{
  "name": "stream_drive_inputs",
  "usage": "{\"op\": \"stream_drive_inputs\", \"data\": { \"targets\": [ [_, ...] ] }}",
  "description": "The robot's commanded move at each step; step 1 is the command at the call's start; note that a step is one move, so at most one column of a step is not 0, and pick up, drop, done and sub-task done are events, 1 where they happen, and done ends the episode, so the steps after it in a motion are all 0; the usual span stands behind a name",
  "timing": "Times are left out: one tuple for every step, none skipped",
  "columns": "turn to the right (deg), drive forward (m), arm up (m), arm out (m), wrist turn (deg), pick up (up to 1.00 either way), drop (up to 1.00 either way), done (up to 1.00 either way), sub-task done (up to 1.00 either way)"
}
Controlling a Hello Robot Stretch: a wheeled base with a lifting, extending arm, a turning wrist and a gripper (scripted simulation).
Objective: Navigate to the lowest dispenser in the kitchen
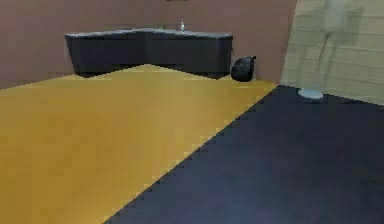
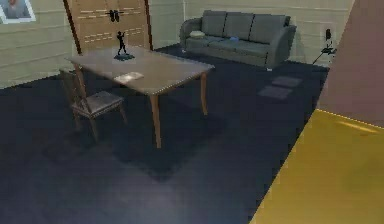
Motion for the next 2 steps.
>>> {"op": "stream_drive_inputs", "data": {
  "targets": [
    [0.0,1.00,0.00,0.00,0.0,0.00,0.00,0.00,0.00],
    [0.0,1.00,0.00,0.00,0.0,0.00,0.00,0.00,0.00]
  ]
}}
